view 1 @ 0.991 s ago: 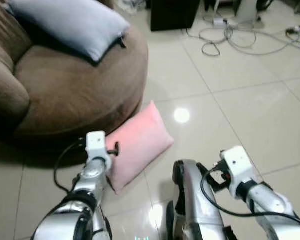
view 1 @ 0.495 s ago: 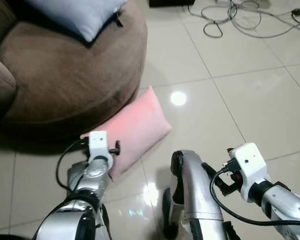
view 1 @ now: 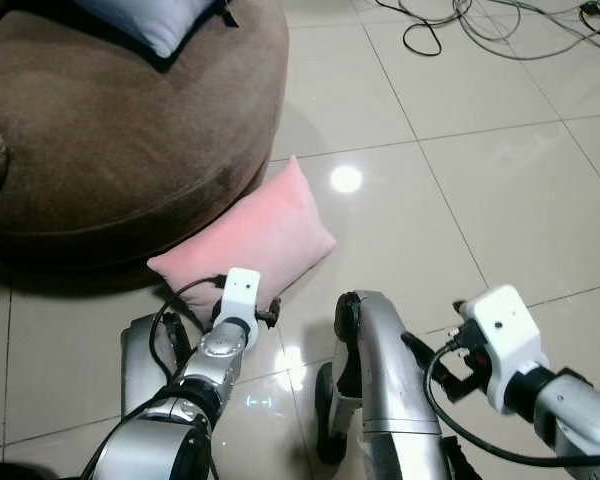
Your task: Move the pillow to the sofa from floor
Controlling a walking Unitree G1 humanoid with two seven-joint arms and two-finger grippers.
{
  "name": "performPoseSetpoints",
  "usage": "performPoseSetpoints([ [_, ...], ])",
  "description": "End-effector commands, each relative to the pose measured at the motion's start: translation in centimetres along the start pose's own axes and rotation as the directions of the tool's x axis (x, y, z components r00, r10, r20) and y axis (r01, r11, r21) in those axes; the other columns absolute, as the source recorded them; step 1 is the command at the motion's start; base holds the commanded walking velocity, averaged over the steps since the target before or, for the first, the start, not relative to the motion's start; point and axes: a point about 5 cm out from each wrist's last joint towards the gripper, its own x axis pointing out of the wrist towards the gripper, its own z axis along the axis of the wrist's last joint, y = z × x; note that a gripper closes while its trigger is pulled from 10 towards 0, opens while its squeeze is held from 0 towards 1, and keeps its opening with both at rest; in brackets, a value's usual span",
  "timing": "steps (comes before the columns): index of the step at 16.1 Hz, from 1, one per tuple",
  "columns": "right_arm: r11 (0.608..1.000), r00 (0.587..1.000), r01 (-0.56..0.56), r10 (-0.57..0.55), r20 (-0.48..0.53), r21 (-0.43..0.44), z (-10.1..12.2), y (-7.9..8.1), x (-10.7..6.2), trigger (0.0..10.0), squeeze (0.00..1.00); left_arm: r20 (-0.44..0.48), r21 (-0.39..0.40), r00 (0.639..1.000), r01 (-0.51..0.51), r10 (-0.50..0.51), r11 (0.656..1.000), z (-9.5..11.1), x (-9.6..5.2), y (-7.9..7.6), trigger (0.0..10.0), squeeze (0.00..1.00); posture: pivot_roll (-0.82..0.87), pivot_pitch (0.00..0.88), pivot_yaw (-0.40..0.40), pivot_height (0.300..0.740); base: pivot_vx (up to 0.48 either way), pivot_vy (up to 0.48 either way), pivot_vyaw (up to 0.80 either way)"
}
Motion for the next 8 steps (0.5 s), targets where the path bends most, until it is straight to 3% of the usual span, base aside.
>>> performPoseSetpoints([
  [1, 1.000, 1.000, -0.006, 0.006, -0.013, -0.010, 0.0, 0.6, -0.5, 10.0, 0.00, 0.000, 0.120, 1.000, 0.002, -0.002, 0.993, -0.2, -0.1, -0.5, 10.0, 1.00, -0.19, 0.345, -0.124, 0.462, 0.000, 0.000, 0.00],
  [2, 1.000, 1.000, -0.007, 0.006, -0.015, -0.015, 0.0, 0.7, -0.5, 10.0, 0.00, 0.010, 0.146, 1.000, -0.003, 0.001, 0.989, 0.0, 0.0, -0.6, 10.0, 1.00, -0.19, 0.345, -0.124, 0.462, 0.000, 0.000, 0.00],
  [3, 0.999, 0.999, -0.013, 0.012, -0.033, -0.032, -0.2, 1.1, -0.6, 10.0, 0.00, 0.020, 0.213, 1.000, -0.019, 0.015, 0.977, 0.4, 0.1, -0.6, 10.0, 0.00, -0.19, 0.342, -0.121, 0.462, 0.000, 0.000, 0.00],
  [4, 0.999, 0.999, -0.006, 0.004, -0.041, -0.041, -0.3, 1.2, -0.8, 10.0, 0.00, 0.028, 0.217, 0.999, -0.039, 0.033, 0.975, 0.6, 0.2, -0.6, 10.0, 0.00, -0.19, 0.337, -0.116, 0.462, 0.000, 0.000, 0.00],
  [6, 0.999, 0.999, 0.019, -0.020, -0.045, -0.027, -0.6, 1.3, -0.9, 10.0, 0.00, 0.026, 0.089, 0.998, -0.066, 0.064, 0.994, 0.7, 0.2, -0.4, 10.0, 0.00, -0.19, 0.334, -0.112, 0.462, 0.000, 0.000, 0.00],
  [8, 0.999, 0.997, 0.032, -0.034, -0.069, -0.023, -1.1, 1.5, -1.1, 10.0, 0.00, -0.006, 0.084, 0.995, -0.100, 0.100, 0.991, 0.2, 0.1, 0.1, 10.0, 0.00, -0.19, 0.330, -0.108, 0.462, 0.000, 0.000, 0.00],
])
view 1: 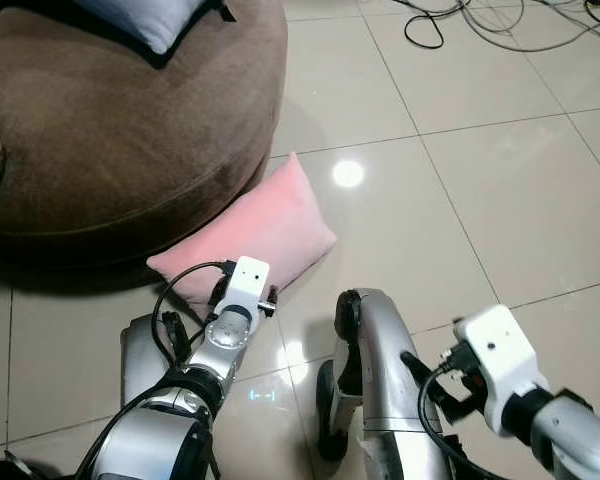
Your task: Move the pillow to the sofa from floor
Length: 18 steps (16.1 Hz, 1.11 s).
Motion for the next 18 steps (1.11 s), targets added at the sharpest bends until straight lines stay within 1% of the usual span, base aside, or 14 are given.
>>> performPoseSetpoints([
  [1, 1.000, 1.000, 0.007, -0.007, -0.017, 0.004, -0.2, 0.3, -0.3, 10.0, 0.00, -0.061, 0.007, 0.998, -0.028, 0.028, 1.000, -1.4, -0.3, -0.1, 10.0, 0.00, -0.19, 0.330, -0.108, 0.462, 0.000, 0.000, 0.00],
  [3, 1.000, 1.000, 0.013, -0.013, -0.019, 0.012, -0.3, 0.5, -0.6, 10.0, 0.00, -0.085, 0.009, 0.991, -0.105, 0.106, 0.994, -1.7, -0.3, 1.0, 10.0, 0.00, -0.19, 0.329, -0.107, 0.462, 0.000, 0.000, 0.00],
  [4, 1.000, 1.000, 0.014, -0.014, -0.019, 0.020, -0.4, 0.5, -0.7, 10.0, 0.00, -0.083, -0.017, 0.988, -0.128, 0.127, 0.992, -1.7, -0.3, 1.4, 10.0, 0.00, -0.19, 0.326, -0.107, 0.462, 0.000, 0.000, 0.00],
  [6, 0.998, 0.999, 0.033, -0.032, -0.025, 0.045, -0.9, 0.5, -0.4, 10.0, 0.00, -0.052, -0.123, 0.988, -0.152, 0.147, 0.981, -1.5, -0.4, 1.9, 10.0, 0.00, -0.18, 0.313, -0.100, 0.462, 0.000, 0.000, 0.00],
  [7, 0.997, 0.999, 0.047, -0.045, -0.026, 0.057, -1.2, 0.5, -0.1, 10.0, 0.00, -0.012, -0.209, 0.989, -0.144, 0.145, 0.967, -1.1, -0.4, 2.1, 10.0, 0.00, -0.17, 0.300, -0.089, 0.462, 0.000, 0.000, 0.00],
  [8, 0.994, 0.998, 0.067, -0.066, -0.015, 0.090, -1.8, 0.4, 0.2, 10.0, 0.00, 0.141, -0.288, 0.986, -0.042, 0.085, 0.957, 0.2, -0.6, 1.2, 10.0, 0.00, -0.13, 0.242, -0.061, 0.462, 0.000, 0.000, 0.00],
  [9, 0.991, 0.997, 0.075, -0.075, -0.008, 0.111, -2.1, 0.3, 0.3, 10.0, 0.00, 0.206, -0.295, 0.978, 0.034, 0.029, 0.955, 0.3, -1.1, 0.3, 10.0, 0.00, -0.11, 0.202, -0.047, 0.462, 0.000, 0.000, 0.00],
  [10, 0.989, 0.996, 0.084, -0.083, -0.012, 0.124, -2.6, 0.2, 0.7, 10.0, 0.00, 0.244, -0.282, 0.970, 0.078, -0.007, 0.956, 0.3, -1.6, -0.2, 10.0, 0.00, -0.09, 0.161, -0.034, 0.462, 0.000, 0.000, 0.00],
  [11, 0.984, 0.995, 0.099, -0.096, -0.026, 0.151, -3.8, 0.1, 1.7, 10.0, 0.00, 0.319, -0.247, 0.943, 0.180, -0.096, 0.952, 0.0, -2.9, -1.3, 10.0, 0.00, -0.06, 0.119, -0.013, 0.462, 0.000, 0.000, 0.00],
  [12, 0.984, 0.995, 0.098, -0.095, -0.027, 0.151, -4.1, 0.0, 2.1, 10.0, 0.00, 0.333, -0.225, 0.933, 0.221, -0.138, 0.949, -0.2, -3.6, -1.8, 10.0, 0.00, -0.04, 0.095, -0.003, 0.462, 0.000, 0.000, 0.00],
  [13, 0.984, 0.995, 0.099, -0.097, -0.024, 0.149, -4.4, -0.2, 2.9, 10.0, 0.00, 0.354, -0.192, 0.913, 0.281, -0.201, 0.940, -0.4, -4.8, -2.5, 10.0, 0.00, -0.02, 0.070, 0.015, 0.462, 0.000, 0.000, 0.00],
  [14, 0.982, 0.995, 0.102, -0.101, -0.015, 0.156, -4.6, -0.4, 3.9, 10.0, 0.00, 0.366, -0.170, 0.899, 0.319, -0.241, 0.932, -0.5, -5.5, -2.7, 10.0, 0.00, -0.01, 0.052, 0.029, 0.462, 0.000, 0.000, 0.00],
  [15, 0.980, 0.995, 0.101, -0.104, 0.006, 0.171, -4.8, -0.8, 5.5, 10.0, 0.00, 0.385, -0.130, 0.882, 0.343, -0.271, 0.930, -0.2, -6.2, -2.3, 10.0, 0.00, 0.02, 0.000, 0.049, 0.462, 0.000, 0.000, 0.00],
  [18, 0.982, 0.995, 0.089, -0.095, 0.030, 0.165, -5.4, -0.5, 7.1, 10.0, 0.00, 0.364, -0.175, 0.917, 0.242, -0.166, 0.954, -0.3, -7.3, -0.2, 10.0, 0.00, 0.04, 0.000, 0.054, 0.462, 0.000, 0.000, 0.00],
])
